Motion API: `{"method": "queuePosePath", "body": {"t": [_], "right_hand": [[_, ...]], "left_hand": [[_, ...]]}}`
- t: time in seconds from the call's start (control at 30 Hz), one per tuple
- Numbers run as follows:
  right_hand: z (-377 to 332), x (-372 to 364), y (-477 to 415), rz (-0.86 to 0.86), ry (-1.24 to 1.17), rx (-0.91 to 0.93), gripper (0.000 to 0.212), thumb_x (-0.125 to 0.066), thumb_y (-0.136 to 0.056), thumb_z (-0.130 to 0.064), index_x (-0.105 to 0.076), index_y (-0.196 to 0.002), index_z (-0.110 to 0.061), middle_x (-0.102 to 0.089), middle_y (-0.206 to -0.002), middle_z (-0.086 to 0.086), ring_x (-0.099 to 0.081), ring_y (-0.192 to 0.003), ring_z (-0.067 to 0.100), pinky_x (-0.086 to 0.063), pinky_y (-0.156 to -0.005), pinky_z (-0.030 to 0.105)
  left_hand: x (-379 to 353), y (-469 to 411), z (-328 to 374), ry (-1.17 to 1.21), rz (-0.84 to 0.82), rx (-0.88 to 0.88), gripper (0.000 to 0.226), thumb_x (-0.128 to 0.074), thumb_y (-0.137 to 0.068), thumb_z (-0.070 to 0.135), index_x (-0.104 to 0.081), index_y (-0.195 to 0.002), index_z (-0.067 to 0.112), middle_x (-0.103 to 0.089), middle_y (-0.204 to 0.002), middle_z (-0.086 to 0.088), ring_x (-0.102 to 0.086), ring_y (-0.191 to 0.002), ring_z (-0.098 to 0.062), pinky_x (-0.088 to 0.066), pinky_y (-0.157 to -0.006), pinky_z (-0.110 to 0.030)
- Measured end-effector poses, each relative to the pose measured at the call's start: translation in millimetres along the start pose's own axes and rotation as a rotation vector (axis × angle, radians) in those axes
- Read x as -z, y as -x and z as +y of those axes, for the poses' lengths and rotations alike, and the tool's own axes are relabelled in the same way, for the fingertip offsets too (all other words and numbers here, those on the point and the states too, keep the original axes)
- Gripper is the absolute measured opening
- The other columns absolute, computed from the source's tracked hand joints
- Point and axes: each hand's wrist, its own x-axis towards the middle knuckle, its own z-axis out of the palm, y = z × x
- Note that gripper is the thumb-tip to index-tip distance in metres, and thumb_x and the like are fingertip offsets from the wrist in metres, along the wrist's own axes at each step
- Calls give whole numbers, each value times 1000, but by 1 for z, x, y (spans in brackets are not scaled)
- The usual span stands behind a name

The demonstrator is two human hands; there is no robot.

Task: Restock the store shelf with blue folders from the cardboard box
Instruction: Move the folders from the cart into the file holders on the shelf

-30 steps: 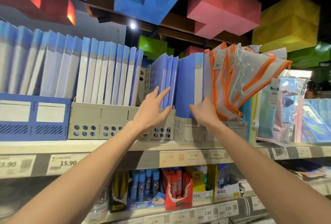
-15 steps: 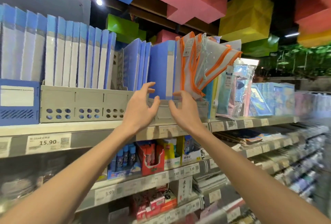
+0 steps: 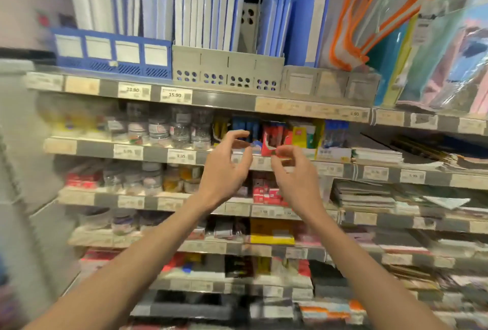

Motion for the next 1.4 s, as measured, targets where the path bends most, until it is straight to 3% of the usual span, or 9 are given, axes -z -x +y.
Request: {"method": "queuePosePath", "body": {"t": [0.3, 0.47, 0.63, 0.8, 0.93, 1.0, 1.13, 1.27, 1.4], "right_hand": [[-24, -129, 152, -415, -294, -116, 12, -60, -99, -25, -59, -109, -20, -62, -96, -13, -58, -82, -9, -43, -68, 4], [-65, -212, 242, -666, -373, -86, 7, -59, -99, -24, -62, -101, -18, -64, -93, -10, -59, -84, 3, -46, -72, 19], [-120, -292, 327, -879, -408, -95, 11, -62, -97, -24, -69, -101, -16, -70, -93, -5, -64, -84, 9, -45, -72, 14], [-187, -369, 406, -1116, -449, -133, 15, -59, -99, -28, -69, -101, -18, -72, -90, -2, -68, -82, 14, -54, -75, 31], [-245, -433, 466, -1217, -433, -87, 14, -58, -100, -25, -68, -103, -15, -68, -91, -5, -62, -80, 3, -46, -67, 12], [-271, -465, 492, -1241, -401, -57, 15, -58, -100, -21, -67, -105, -10, -67, -93, -2, -60, -82, 6, -43, -66, 6], [-301, -509, 526, -1288, -299, 2, 16, -56, -100, -14, -65, -110, -4, -63, -93, 2, -57, -80, 14, -37, -64, 14], [-325, -557, 555, -1306, -228, -1, 19, -57, -99, -16, -65, -115, -8, -65, -96, 1, -63, -91, 20, -40, -74, 21], [-340, -606, 571, -1334, -215, 29, 16, -57, -98, -14, -67, -111, -9, -69, -96, 1, -63, -89, 17, -43, -75, 24]], "left_hand": [[136, 191, -37, -319, 34, 365, 18, -58, -99, 26, -61, -116, 25, -69, -102, 13, -65, -97, -3, -55, -85, -38], [233, 294, -41, -513, 136, 577, 14, -60, -97, 25, -66, -109, 28, -72, -100, 16, -67, -93, 1, -54, -88, -35], [328, 378, -33, -652, 226, 790, 20, -55, -96, 36, -67, -109, 26, -73, -94, 11, -67, -86, -5, -53, -82, -33], [422, 447, -30, -710, 307, 928, 15, -57, -101, 29, -66, -112, 23, -71, -99, 11, -65, -93, -2, -52, -84, -27], [500, 501, -44, -703, 360, 1028, 17, -58, -100, 30, -66, -112, 21, -72, -98, 10, -66, -90, -5, -53, -83, -28], [539, 524, -55, -695, 358, 1059, 15, -59, -100, 28, -68, -110, 19, -72, -95, 9, -65, -84, -3, -52, -80, -26], [594, 555, -68, -658, 404, 1111, 14, -60, -100, 29, -68, -108, 21, -65, -85, 19, -58, -75, 11, -43, -70, -21], [651, 571, -87, -601, 458, 1160, 17, -58, -101, 35, -68, -110, 24, -68, -89, 18, -62, -82, 3, -52, -76, -28], [690, 582, -122, -585, 469, 1210, 21, -56, -101, 39, -67, -114, 26, -70, -99, 13, -64, -90, -1, -55, -82, -29]]}}
